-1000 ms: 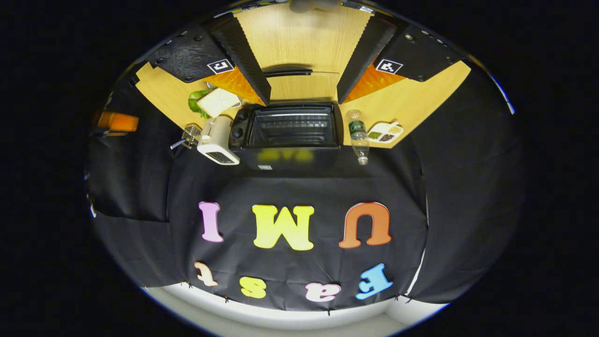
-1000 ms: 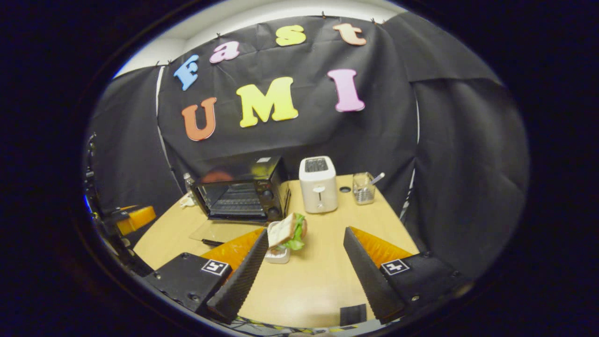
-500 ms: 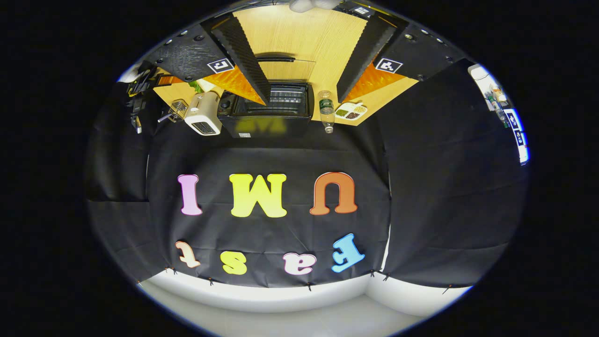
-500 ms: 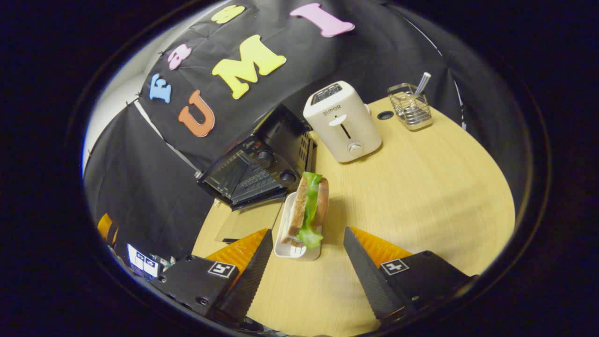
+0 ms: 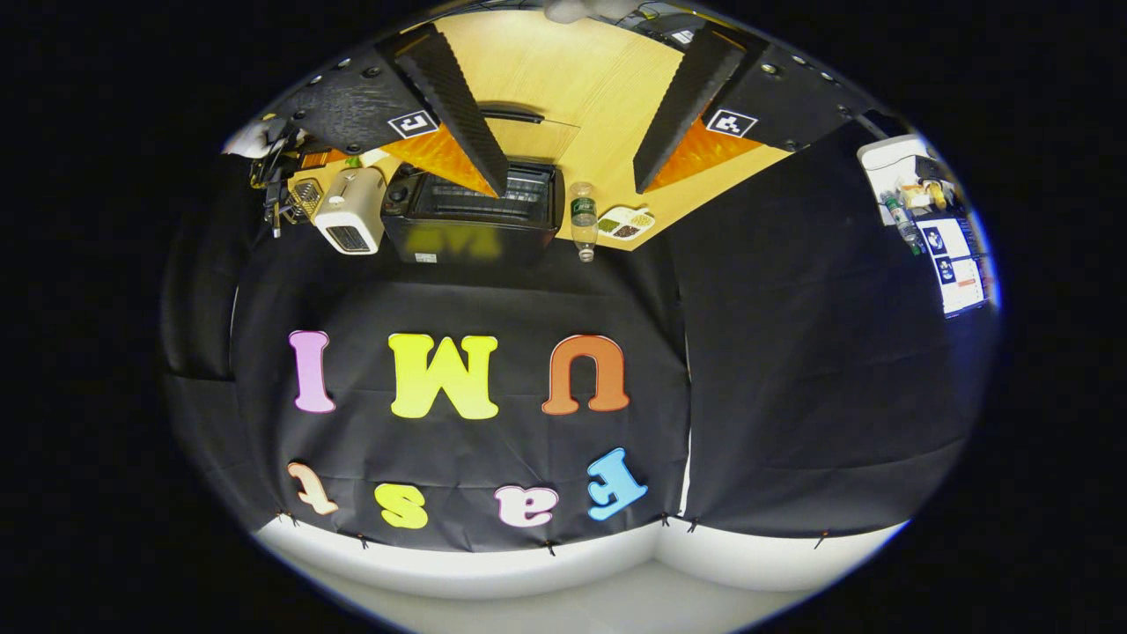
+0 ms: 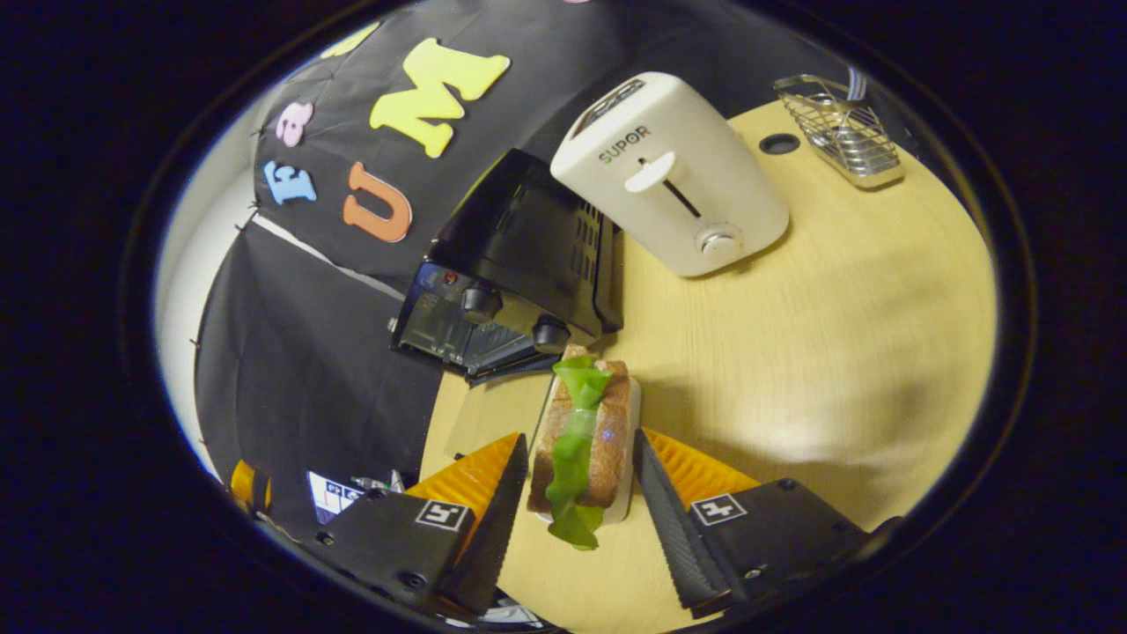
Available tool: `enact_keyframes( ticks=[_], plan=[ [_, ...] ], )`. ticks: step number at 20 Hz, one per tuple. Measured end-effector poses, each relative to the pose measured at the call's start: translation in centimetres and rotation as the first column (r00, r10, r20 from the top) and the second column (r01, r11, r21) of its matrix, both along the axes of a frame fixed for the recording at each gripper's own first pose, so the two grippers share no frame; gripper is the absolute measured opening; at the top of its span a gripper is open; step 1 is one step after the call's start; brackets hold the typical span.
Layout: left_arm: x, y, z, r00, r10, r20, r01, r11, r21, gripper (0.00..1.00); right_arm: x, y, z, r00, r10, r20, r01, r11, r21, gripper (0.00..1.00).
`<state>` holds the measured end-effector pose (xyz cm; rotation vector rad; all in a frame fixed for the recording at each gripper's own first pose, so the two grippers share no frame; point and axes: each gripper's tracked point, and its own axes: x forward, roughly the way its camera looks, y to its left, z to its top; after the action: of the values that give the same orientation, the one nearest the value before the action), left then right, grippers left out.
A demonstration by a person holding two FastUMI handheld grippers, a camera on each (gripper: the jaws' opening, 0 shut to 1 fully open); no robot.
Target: Open the electric oven with the left hand, put the food in, and close the electric oven.
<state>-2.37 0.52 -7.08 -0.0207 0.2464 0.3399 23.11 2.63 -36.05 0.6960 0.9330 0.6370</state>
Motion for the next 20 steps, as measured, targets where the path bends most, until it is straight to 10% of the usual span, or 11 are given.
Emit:
enact_keyframes(
  ticks=[2, 5, 14, 20],
  plan=[
    [-0.3, 0.3, -0.1, 1.000, 0.007, -0.004, -0.007, 1.000, -0.007, 0.95, 0.6, -0.2, 0.6, 0.999, -0.030, 0.010, 0.030, 0.999, 0.012, 0.42],
    [-0.2, 1.2, -0.2, 1.000, -0.001, -0.005, 0.001, 1.000, -0.008, 0.95, 0.4, 0.1, 1.3, 0.999, -0.030, 0.023, 0.030, 1.000, -0.001, 0.34],
    [1.4, 4.7, -2.6, 0.986, -0.165, -0.031, 0.164, 0.986, -0.042, 0.95, -2.0, 3.2, 11.4, 0.959, -0.203, 0.197, 0.196, 0.979, 0.053, 0.33],
    [2.9, 7.2, -2.4, 0.958, -0.281, -0.048, 0.280, 0.960, -0.028, 0.95, -2.1, 11.9, 14.1, 0.868, -0.468, 0.166, 0.418, 0.869, 0.266, 0.42]
  ],
)
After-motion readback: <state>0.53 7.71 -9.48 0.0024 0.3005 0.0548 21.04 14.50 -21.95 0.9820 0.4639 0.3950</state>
